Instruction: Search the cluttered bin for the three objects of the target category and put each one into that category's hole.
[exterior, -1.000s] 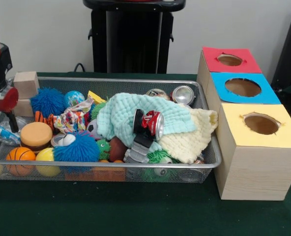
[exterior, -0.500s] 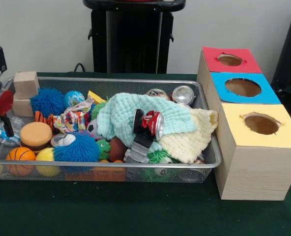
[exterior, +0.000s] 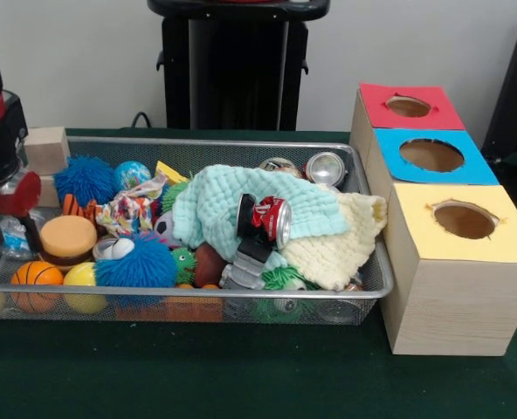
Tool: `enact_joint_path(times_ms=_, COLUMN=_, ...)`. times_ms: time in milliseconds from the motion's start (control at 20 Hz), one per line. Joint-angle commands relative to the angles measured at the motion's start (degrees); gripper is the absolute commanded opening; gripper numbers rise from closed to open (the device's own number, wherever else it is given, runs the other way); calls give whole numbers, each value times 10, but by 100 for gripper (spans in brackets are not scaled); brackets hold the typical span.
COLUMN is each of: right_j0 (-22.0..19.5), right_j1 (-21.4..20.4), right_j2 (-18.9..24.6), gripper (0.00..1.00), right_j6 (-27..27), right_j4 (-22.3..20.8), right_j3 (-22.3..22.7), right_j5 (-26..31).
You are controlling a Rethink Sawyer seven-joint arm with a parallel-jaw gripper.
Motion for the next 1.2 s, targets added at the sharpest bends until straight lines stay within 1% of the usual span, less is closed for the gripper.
enact_joint_path(times_ms=50, right_j0=19, right_j1=30, right_j2=34, gripper=100, right_j6=-102, right_j4=-28, right_j3=-6, right_j5=-1)
enact_joint_path(times_ms=150, right_j0=15, right_j1=24, right_j2=35, gripper=100, right_j6=-103, right_j4=-29, right_j3=7, right_j5=-13)
enact_joint_path(times_ms=300, right_j0=12, right_j1=24, right_j2=39, gripper=100, right_j6=-114, right_j4=-30, right_j3=13, right_j5=-14)
enact_joint_path(times_ms=600, right_j0=6, right_j1=14, right_j2=39, gripper=100, right_j6=-118, right_j4=-30, right_j3=27, right_j5=-15)
enact_joint_path(times_ms=800, right_j0=4, right_j1=-4, right_j2=35, gripper=100, right_j6=-115, right_j4=-30, right_j3=44, right_j5=-13)
enact_joint_path(times_ms=1000, right_j0=22, right_j1=-15, right_j2=10, gripper=100, right_j6=-94, right_j4=-49, right_j3=39, right_j5=-11)
enact_joint_path(times_ms=1100, right_j0=21, right_j1=-11, right_j2=12, gripper=100, right_j6=-97, right_j4=-58, right_j3=32, right_j5=-16)
enact_joint_path(times_ms=1150, right_j0=20, right_j1=-9, right_j2=14, gripper=0, right_j6=-98, right_j4=-61, right_j3=28, right_j5=-17)
enact_joint_path(times_ms=1200, right_j0=26, right_j1=-11, right_j2=11, gripper=0, right_j6=-102, right_j4=-65, right_j3=24, right_j5=-5)
